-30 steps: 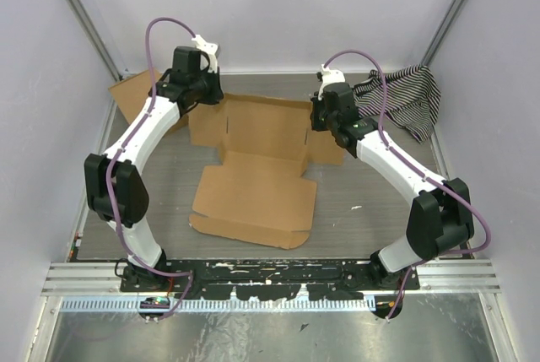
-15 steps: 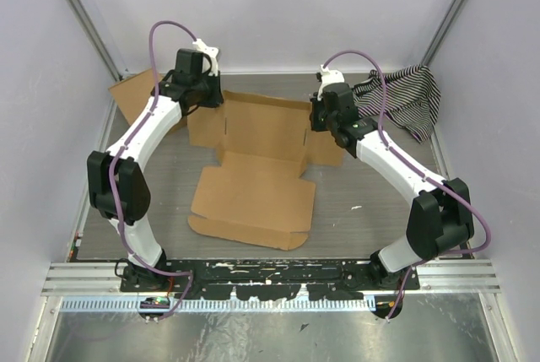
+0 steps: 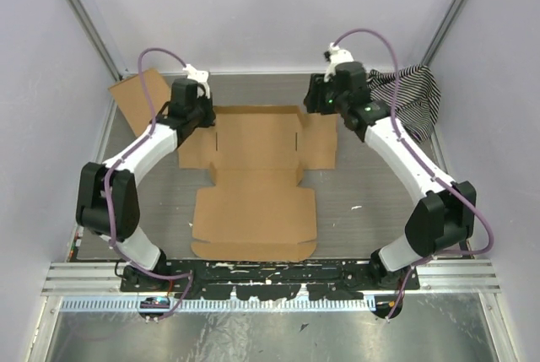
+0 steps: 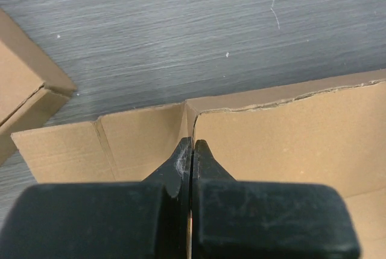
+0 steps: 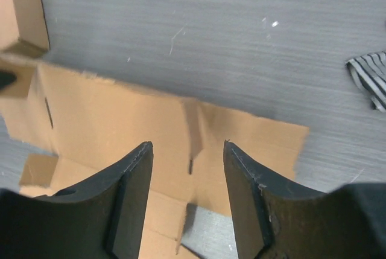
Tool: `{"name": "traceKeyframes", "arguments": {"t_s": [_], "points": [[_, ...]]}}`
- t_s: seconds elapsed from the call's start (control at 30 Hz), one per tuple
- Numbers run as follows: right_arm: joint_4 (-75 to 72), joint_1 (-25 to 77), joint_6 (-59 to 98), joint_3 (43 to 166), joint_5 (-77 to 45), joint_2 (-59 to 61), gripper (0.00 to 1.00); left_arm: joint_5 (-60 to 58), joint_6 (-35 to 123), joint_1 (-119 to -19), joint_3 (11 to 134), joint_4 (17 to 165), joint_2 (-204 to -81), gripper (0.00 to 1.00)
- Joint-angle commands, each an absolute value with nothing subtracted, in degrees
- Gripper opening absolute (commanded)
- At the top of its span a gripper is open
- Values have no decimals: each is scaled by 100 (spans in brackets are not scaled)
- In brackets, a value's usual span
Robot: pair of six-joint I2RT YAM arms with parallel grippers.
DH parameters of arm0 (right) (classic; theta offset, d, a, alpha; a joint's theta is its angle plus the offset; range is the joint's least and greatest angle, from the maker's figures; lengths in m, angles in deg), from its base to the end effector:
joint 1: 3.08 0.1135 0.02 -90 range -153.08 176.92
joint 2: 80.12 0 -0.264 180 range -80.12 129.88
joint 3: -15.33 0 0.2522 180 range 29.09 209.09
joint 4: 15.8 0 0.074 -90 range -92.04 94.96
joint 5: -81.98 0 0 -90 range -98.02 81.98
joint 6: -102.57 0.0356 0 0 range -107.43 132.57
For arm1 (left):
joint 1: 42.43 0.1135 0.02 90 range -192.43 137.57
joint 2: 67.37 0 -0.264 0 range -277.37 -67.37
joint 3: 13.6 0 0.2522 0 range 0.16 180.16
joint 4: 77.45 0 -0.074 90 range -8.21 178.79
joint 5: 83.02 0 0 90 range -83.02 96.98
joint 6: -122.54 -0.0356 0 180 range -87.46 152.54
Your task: Fold the paper box
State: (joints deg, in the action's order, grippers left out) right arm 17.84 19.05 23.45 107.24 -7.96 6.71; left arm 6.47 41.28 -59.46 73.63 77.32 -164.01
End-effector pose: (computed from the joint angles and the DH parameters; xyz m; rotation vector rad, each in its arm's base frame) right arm 0.3269 0.1329 0.3470 -0.2040 2.0782 0.3515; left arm 0.3723 -0.1144 0.2722 0.1632 2.1816 -0.2654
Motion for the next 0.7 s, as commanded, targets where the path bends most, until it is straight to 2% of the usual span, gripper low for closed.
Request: {"name": "traceKeyframes", "arguments": {"t_s": [0.0,0.23,0.4,0.53,0.67], "points": [[1639,916,2611,11256,-1603,321,56,691,4347,-5815,6193,10181,-15603,0],[1737,10,2451,11224,-1831,885,54,638,4841,-5772,5348,12397,-15465,0],[1750,-185,2194,11032,-2357,1446,51,484,5090,-5759,5681,12872,-15863,0],[1771,-177,2114,10811,-2933,1799,47,518,5198,-5747,5250,13820,-16115,0],[1591,-107,2145,10335,-2884,1614,45,583,5119,-5745,5040,13699,-16156,0]]}}
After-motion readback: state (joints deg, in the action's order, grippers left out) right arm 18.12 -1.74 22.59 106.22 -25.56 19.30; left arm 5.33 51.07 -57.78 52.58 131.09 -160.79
